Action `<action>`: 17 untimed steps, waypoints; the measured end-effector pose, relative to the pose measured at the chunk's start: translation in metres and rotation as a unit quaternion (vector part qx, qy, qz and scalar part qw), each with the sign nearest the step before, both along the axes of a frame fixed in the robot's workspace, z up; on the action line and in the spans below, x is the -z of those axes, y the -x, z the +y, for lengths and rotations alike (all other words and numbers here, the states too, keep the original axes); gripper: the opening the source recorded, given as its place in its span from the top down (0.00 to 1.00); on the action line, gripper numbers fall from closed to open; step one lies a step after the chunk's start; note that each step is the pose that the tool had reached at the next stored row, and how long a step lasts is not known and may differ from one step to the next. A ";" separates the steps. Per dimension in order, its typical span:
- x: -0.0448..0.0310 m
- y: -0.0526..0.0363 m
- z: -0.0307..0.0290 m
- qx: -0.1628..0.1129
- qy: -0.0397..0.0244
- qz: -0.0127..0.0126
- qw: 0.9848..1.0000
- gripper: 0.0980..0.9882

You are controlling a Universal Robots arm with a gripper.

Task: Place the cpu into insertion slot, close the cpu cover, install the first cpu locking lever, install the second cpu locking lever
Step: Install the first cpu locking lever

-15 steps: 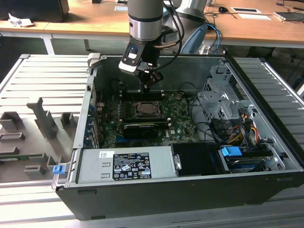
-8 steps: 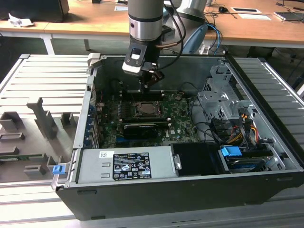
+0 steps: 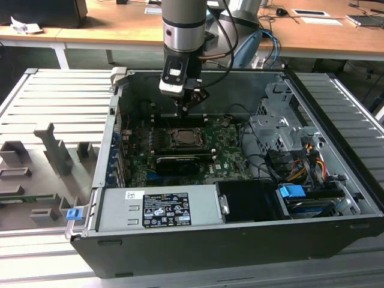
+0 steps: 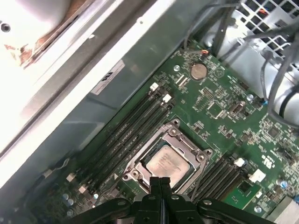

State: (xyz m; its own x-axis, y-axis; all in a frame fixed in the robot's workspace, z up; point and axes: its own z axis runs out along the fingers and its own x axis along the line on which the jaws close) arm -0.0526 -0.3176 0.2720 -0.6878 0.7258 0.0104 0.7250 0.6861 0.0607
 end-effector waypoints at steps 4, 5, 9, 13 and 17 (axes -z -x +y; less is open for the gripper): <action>0.0000 0.0000 0.0000 -0.026 0.002 0.000 1.000 0.99; 0.0000 0.0000 0.0000 -0.034 0.002 0.000 0.999 0.99; 0.0000 0.0000 0.0000 -0.061 0.002 0.000 0.998 0.99; 0.0000 0.0000 0.0000 -0.099 0.003 0.000 0.995 0.99; 0.0000 0.0000 0.0000 -0.153 0.003 0.000 0.988 0.99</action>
